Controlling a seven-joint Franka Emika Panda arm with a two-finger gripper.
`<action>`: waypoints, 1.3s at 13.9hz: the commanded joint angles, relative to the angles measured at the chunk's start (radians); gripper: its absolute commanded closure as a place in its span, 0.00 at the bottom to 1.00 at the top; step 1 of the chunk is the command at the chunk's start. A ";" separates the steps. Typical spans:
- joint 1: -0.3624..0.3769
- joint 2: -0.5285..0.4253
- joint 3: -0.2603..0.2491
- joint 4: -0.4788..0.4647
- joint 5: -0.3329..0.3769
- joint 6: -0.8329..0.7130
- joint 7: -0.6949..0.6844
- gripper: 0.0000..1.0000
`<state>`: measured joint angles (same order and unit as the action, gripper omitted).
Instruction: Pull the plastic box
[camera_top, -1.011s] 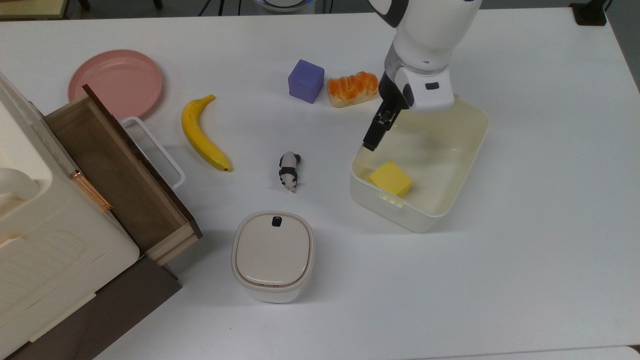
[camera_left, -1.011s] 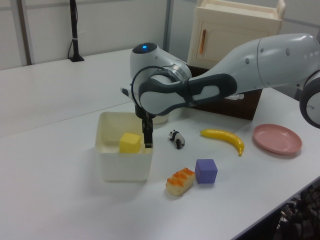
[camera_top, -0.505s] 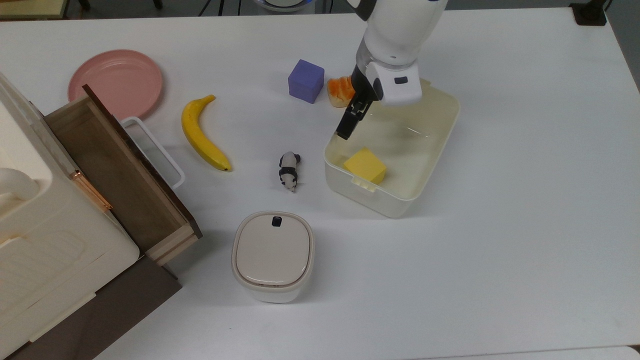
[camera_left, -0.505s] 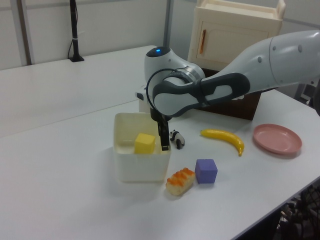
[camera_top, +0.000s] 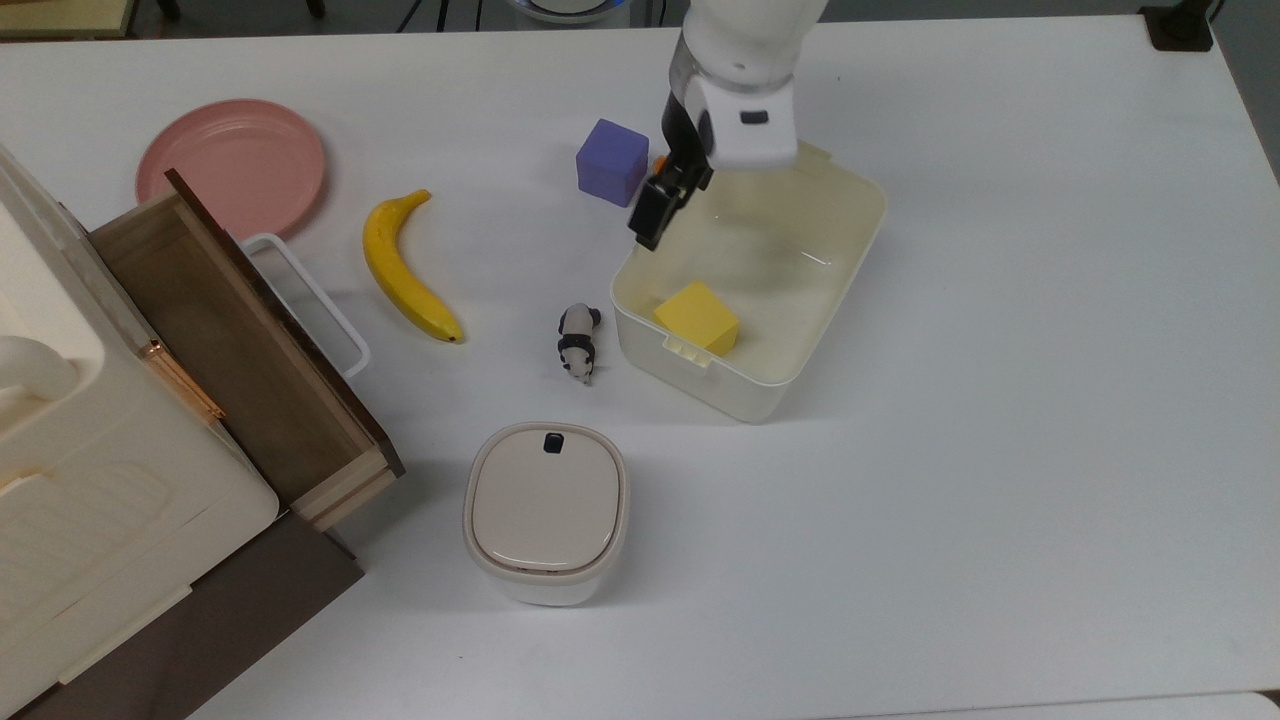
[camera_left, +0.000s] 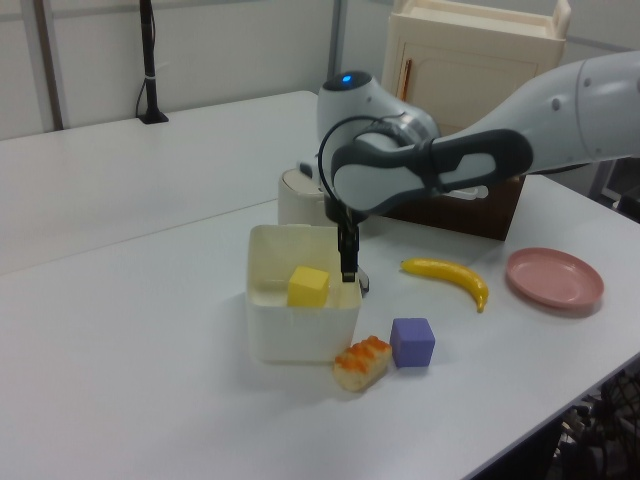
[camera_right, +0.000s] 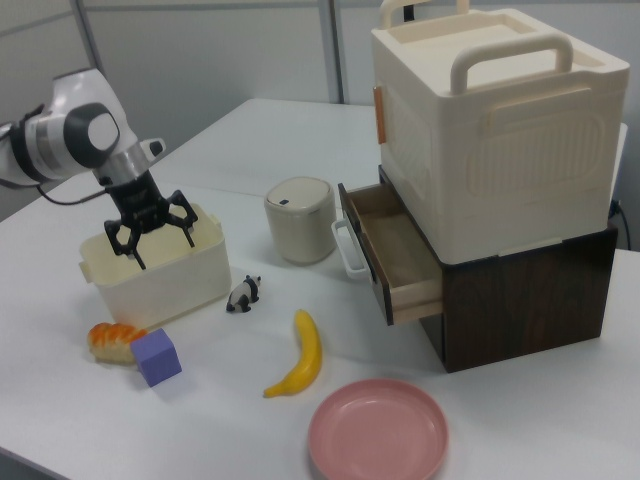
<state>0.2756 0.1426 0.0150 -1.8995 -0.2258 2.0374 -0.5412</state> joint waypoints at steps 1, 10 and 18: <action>-0.050 -0.095 0.006 0.037 0.050 -0.083 0.351 0.00; -0.187 -0.207 -0.023 0.175 0.256 -0.375 0.657 0.00; -0.179 -0.198 -0.044 0.169 0.260 -0.356 0.656 0.00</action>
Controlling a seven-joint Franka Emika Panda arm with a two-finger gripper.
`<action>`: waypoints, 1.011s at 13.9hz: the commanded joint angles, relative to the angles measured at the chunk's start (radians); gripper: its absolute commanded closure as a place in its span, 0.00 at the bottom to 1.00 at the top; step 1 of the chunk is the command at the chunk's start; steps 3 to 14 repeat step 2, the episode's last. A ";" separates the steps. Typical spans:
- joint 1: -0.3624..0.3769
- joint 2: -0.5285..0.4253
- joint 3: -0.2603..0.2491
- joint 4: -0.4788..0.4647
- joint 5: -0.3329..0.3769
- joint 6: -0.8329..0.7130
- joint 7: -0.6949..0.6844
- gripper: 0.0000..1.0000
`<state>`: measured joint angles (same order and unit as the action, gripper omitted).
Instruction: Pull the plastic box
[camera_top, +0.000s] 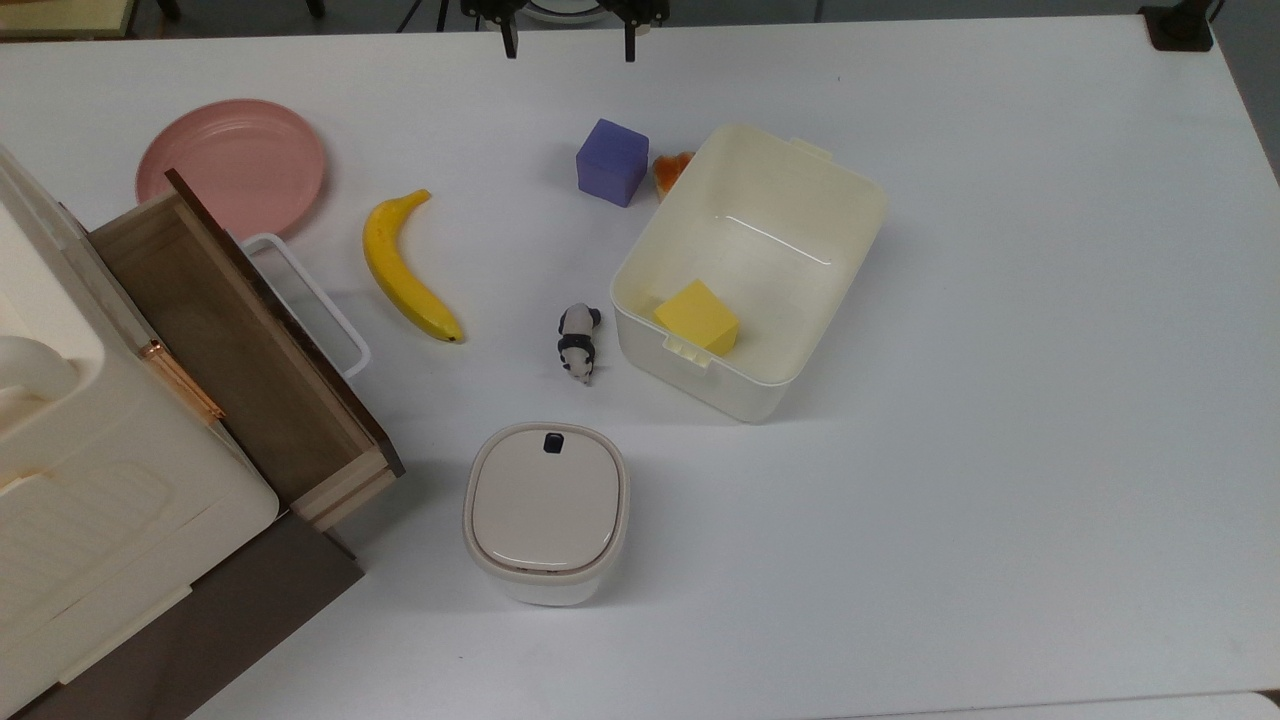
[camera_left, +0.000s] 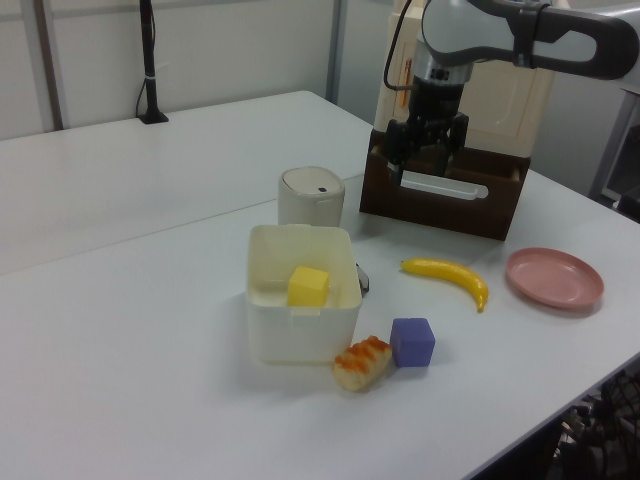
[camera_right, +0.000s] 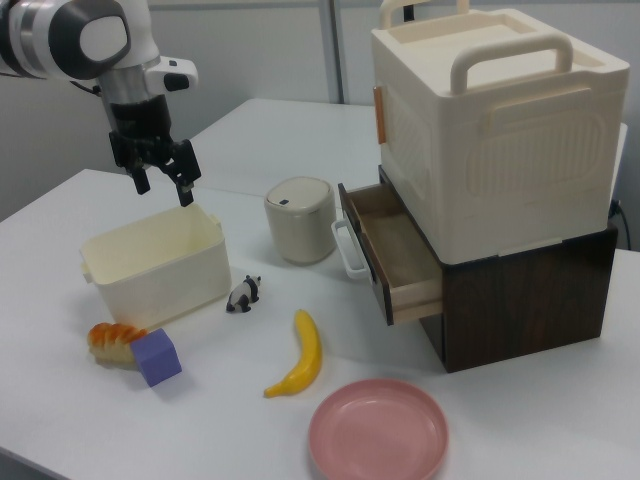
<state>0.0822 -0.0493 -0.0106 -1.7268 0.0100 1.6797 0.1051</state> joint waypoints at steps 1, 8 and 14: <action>0.013 -0.007 -0.019 -0.004 0.024 0.003 0.007 0.00; 0.013 -0.010 -0.019 -0.002 0.024 -0.003 -0.001 0.00; 0.013 -0.010 -0.019 -0.002 0.024 -0.003 -0.001 0.00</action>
